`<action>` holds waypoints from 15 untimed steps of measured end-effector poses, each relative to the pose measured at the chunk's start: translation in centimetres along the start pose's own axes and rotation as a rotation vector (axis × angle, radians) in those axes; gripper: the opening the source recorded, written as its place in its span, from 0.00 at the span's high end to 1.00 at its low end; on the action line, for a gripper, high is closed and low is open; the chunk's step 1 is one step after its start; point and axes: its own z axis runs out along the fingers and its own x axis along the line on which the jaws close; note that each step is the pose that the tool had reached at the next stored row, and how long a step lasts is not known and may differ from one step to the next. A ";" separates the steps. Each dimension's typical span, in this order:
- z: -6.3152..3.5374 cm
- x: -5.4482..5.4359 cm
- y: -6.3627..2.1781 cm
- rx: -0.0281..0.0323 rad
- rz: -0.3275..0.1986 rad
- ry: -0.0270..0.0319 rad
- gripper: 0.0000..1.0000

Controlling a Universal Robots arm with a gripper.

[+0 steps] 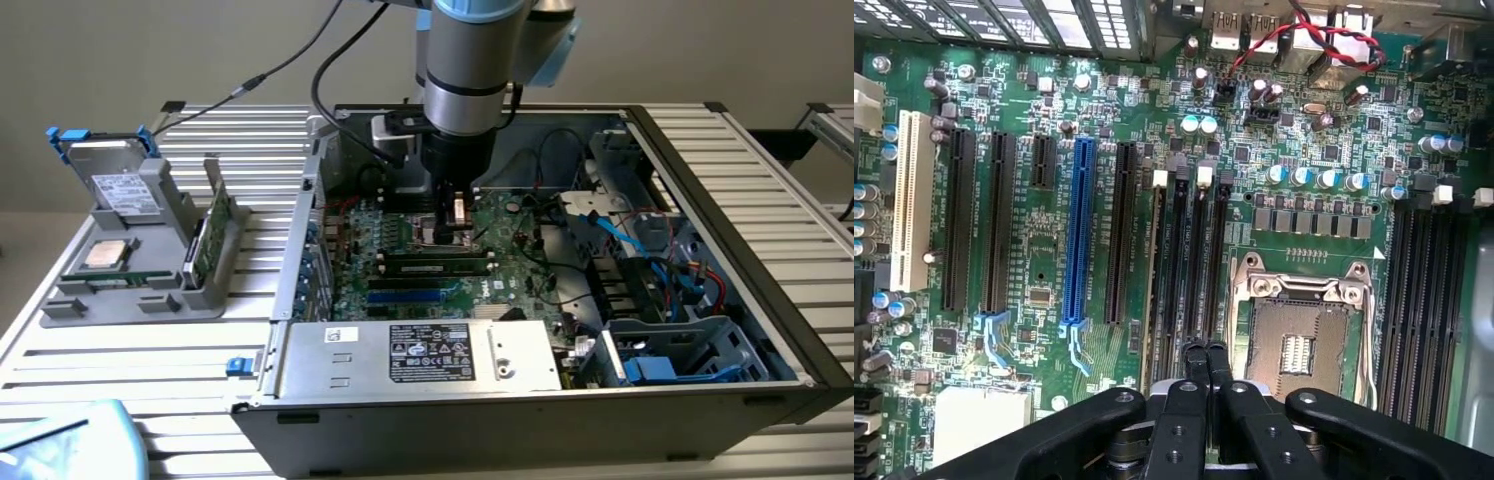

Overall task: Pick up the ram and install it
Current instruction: 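Press down the ram until it locks into place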

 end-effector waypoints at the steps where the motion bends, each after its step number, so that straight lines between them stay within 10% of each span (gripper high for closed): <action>1: 0.01 0.0 0.00 0.0001 0.000 -0.0010 0.90; 15: 0.15 0.0 -0.01 0.0039 0.157 -0.0056 0.90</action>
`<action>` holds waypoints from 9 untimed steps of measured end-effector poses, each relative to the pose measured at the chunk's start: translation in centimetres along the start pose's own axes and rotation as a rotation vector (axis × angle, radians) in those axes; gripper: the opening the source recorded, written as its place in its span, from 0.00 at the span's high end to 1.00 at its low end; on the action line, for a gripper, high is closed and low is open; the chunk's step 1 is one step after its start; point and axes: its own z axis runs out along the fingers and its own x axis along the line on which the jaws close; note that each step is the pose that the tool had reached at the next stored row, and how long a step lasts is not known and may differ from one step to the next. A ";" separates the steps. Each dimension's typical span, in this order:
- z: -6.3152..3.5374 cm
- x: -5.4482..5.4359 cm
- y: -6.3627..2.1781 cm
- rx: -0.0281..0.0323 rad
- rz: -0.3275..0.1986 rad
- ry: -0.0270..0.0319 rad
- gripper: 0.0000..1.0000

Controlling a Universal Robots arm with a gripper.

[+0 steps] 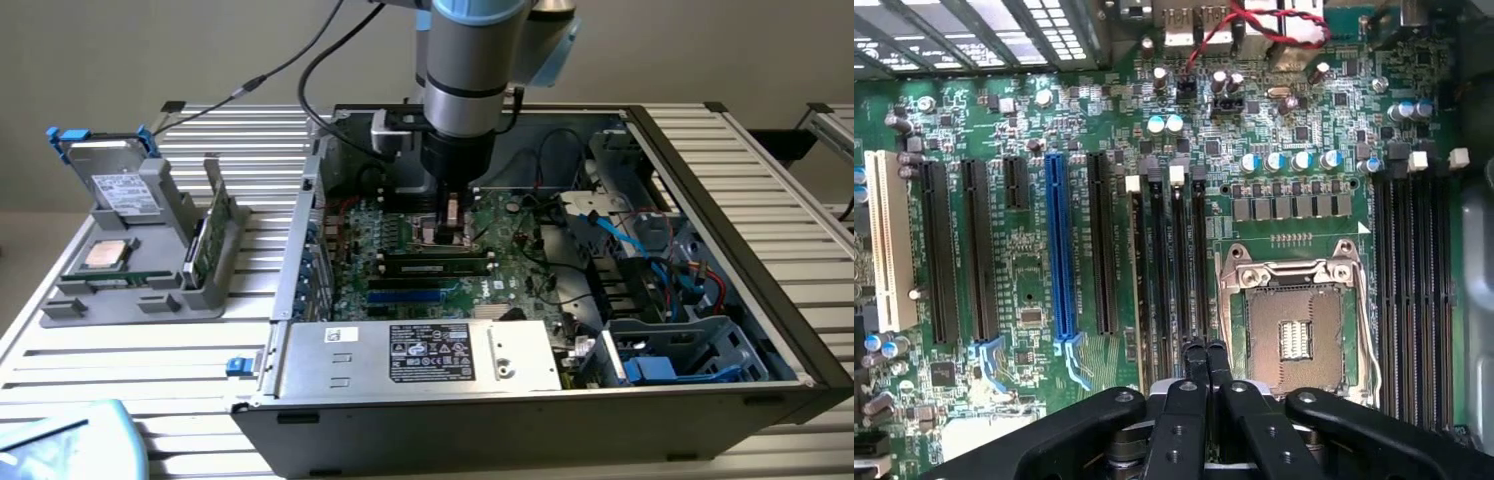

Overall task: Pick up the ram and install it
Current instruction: 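Press down the ram until it locks into place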

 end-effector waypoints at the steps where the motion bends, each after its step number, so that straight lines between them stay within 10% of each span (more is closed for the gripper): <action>1: 0.04 0.0 0.00 0.0004 0.012 0.0010 0.90; 9: 0.36 0.0 -0.01 0.0036 0.095 0.0141 0.90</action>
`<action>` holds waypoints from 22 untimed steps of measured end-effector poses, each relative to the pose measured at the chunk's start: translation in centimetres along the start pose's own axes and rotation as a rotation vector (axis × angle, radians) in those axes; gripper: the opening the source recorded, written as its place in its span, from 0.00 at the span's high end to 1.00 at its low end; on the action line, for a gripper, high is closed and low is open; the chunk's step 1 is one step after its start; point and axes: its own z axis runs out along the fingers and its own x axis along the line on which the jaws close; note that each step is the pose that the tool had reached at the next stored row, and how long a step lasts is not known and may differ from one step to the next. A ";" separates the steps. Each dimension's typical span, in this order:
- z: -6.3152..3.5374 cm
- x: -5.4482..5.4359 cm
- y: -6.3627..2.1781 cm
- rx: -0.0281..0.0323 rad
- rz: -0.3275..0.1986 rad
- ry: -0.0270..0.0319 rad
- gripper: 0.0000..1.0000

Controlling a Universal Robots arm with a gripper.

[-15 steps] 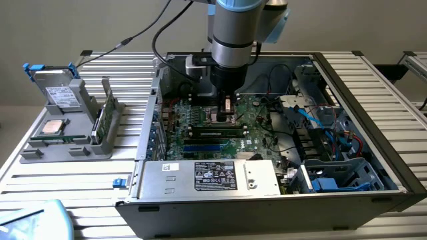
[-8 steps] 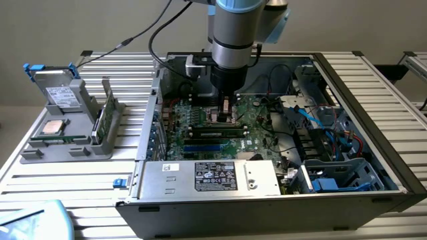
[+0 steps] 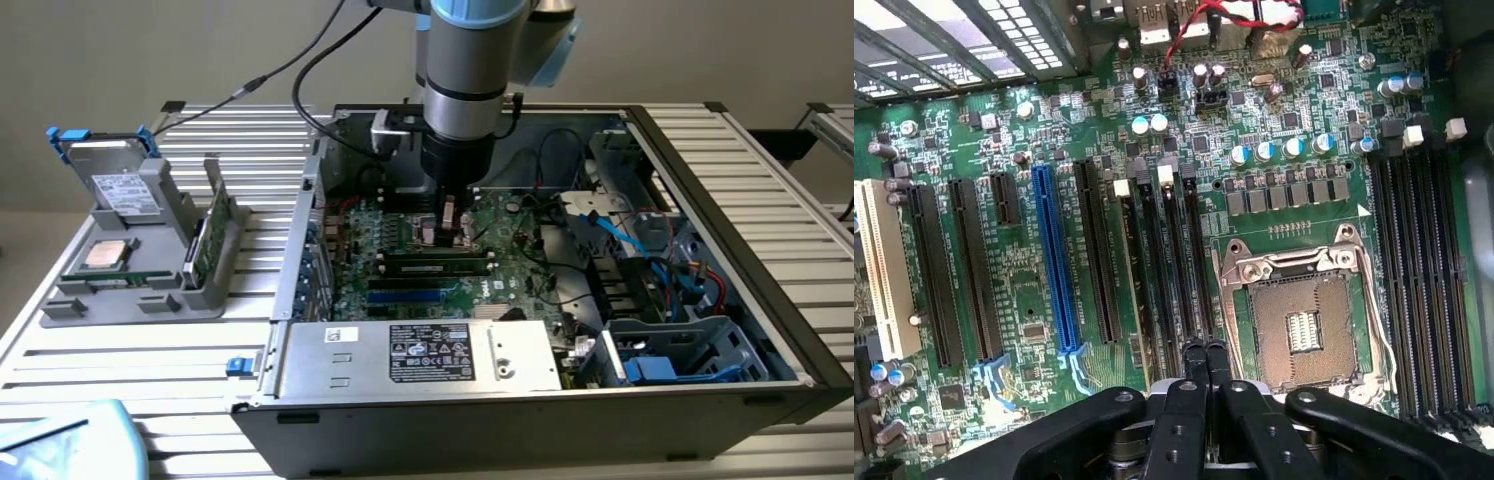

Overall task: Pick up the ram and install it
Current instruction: 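Press down the ram until it locks into place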

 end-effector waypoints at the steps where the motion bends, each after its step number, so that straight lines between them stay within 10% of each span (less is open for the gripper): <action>1: 0.02 0.0 0.00 0.0003 0.013 0.0006 0.90; 13: 0.06 0.0 0.00 0.0039 0.150 0.0135 0.90; 22: 0.05 0.0 0.00 -0.0031 0.230 0.0396 0.90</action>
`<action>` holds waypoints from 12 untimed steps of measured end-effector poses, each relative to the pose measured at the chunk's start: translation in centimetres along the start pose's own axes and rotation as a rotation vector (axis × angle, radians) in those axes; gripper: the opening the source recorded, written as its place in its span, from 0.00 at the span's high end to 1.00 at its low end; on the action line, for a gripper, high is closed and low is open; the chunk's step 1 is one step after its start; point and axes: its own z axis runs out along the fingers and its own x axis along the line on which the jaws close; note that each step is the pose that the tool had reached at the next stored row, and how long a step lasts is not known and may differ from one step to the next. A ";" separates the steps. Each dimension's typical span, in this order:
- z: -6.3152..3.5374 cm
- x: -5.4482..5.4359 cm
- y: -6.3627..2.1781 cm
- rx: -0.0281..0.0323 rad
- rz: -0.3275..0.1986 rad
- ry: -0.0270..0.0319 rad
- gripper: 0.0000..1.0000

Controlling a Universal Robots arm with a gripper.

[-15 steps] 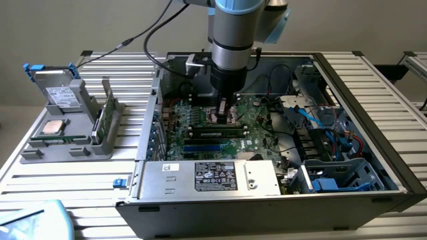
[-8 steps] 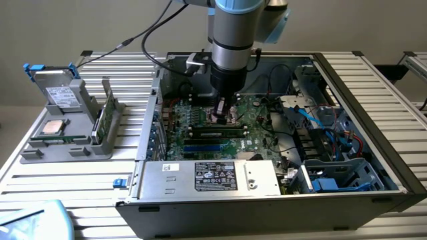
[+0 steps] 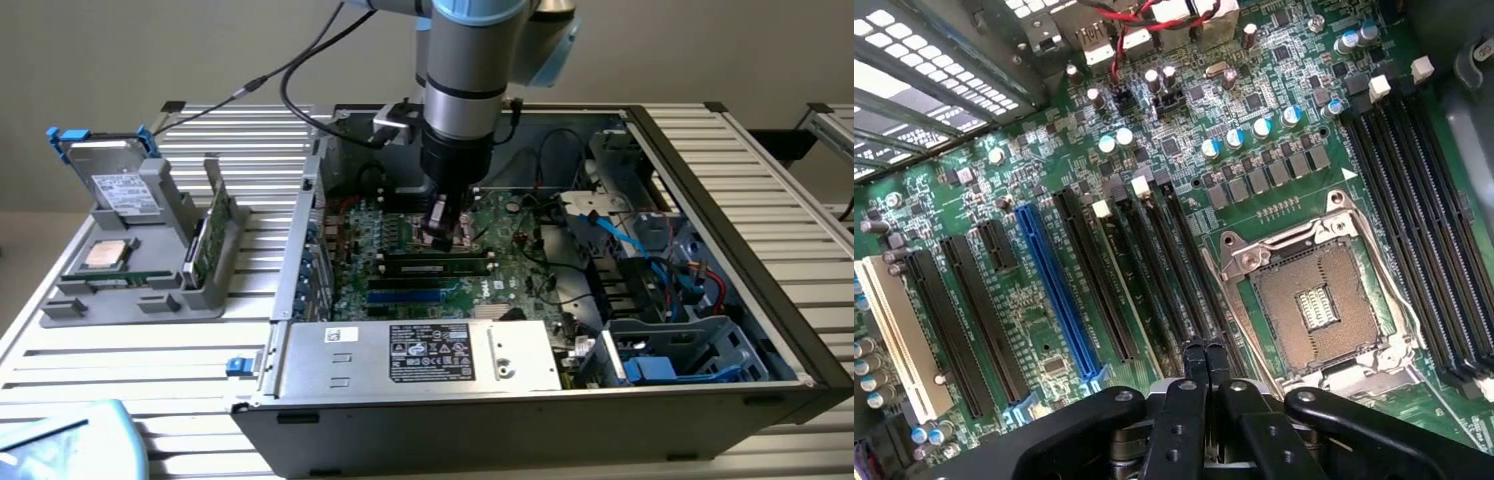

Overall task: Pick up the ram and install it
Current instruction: 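Press down the ram until it locks into place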

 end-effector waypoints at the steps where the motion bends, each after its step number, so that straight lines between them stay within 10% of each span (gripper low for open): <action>1: 0.00 0.0 0.00 -0.0007 0.008 0.0029 0.90; 6: 0.00 0.0 0.00 -0.0029 0.053 0.0168 0.90; 12: 0.01 0.0 0.00 -0.0054 0.126 0.0175 0.90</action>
